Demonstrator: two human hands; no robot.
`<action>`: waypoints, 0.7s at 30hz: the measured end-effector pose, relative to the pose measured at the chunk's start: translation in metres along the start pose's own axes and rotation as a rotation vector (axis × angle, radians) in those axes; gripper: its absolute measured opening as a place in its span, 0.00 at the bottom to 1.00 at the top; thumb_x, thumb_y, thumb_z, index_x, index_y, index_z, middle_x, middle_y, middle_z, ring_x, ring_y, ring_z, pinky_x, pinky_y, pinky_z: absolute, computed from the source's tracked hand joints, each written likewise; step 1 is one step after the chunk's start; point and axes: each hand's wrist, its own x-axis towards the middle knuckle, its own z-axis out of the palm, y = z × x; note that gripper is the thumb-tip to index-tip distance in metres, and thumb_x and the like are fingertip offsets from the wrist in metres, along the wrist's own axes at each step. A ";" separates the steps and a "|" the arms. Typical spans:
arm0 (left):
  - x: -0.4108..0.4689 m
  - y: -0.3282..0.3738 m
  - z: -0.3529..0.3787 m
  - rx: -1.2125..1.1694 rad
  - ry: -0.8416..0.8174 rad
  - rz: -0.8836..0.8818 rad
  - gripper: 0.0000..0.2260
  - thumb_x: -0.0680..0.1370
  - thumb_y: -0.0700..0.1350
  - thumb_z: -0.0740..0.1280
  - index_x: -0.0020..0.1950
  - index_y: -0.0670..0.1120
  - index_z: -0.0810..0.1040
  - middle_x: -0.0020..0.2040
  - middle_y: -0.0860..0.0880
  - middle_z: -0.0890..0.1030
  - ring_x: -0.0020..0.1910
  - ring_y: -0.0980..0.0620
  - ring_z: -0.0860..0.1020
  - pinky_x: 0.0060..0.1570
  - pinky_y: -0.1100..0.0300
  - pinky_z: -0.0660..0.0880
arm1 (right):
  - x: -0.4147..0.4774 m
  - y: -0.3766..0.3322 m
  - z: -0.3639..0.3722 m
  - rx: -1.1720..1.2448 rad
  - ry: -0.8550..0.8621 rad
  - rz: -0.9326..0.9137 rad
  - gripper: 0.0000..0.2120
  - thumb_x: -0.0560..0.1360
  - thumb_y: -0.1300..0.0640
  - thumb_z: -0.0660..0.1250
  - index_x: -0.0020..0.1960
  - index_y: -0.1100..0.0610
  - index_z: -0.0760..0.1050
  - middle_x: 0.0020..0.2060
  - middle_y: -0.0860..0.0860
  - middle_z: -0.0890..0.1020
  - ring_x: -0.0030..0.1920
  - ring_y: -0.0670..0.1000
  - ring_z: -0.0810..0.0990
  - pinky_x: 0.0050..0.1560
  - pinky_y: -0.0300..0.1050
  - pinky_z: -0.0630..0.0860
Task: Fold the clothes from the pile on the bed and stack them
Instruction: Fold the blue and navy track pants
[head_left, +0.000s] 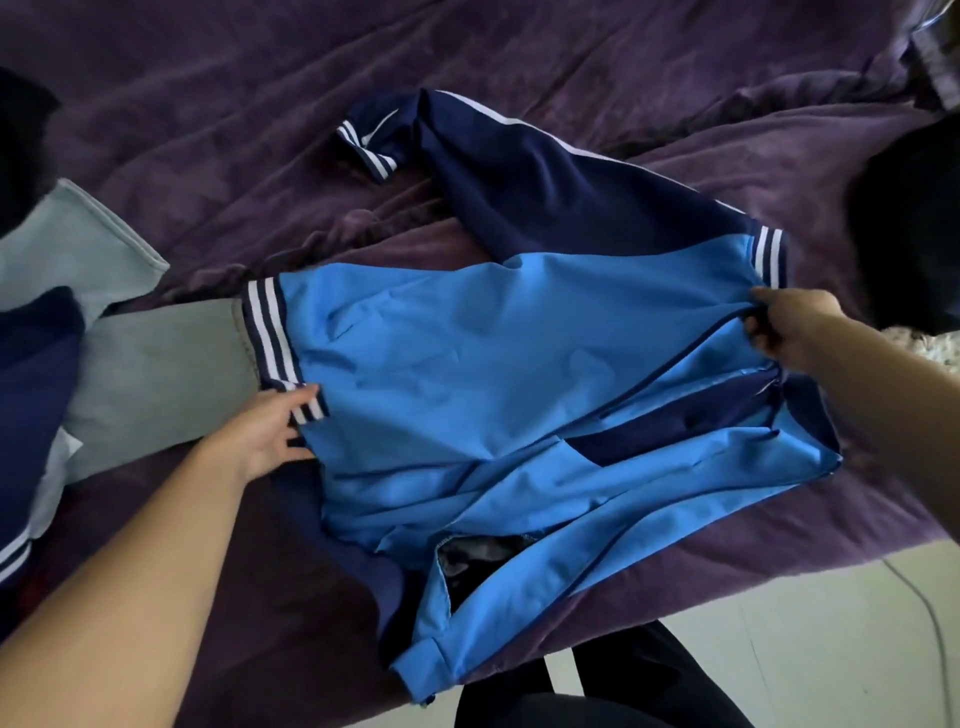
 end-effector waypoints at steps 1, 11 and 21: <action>0.008 -0.003 -0.003 -0.068 0.138 0.038 0.07 0.80 0.47 0.64 0.55 0.47 0.75 0.51 0.44 0.80 0.45 0.44 0.79 0.44 0.48 0.77 | -0.003 -0.003 0.000 0.013 0.021 -0.013 0.10 0.77 0.57 0.67 0.39 0.57 0.71 0.21 0.52 0.75 0.15 0.43 0.69 0.17 0.31 0.63; 0.022 -0.008 0.016 0.566 0.775 0.421 0.12 0.81 0.48 0.58 0.54 0.40 0.70 0.53 0.35 0.77 0.53 0.34 0.75 0.44 0.47 0.67 | -0.007 0.014 0.001 -0.199 0.101 -0.194 0.09 0.78 0.54 0.65 0.52 0.59 0.75 0.34 0.56 0.78 0.16 0.43 0.74 0.16 0.34 0.67; -0.028 -0.099 0.098 0.909 0.301 1.033 0.06 0.71 0.46 0.64 0.42 0.45 0.77 0.39 0.46 0.77 0.41 0.41 0.78 0.38 0.51 0.73 | -0.024 0.086 -0.025 -1.106 0.105 -0.597 0.21 0.71 0.57 0.69 0.64 0.56 0.72 0.62 0.61 0.72 0.64 0.63 0.68 0.59 0.59 0.69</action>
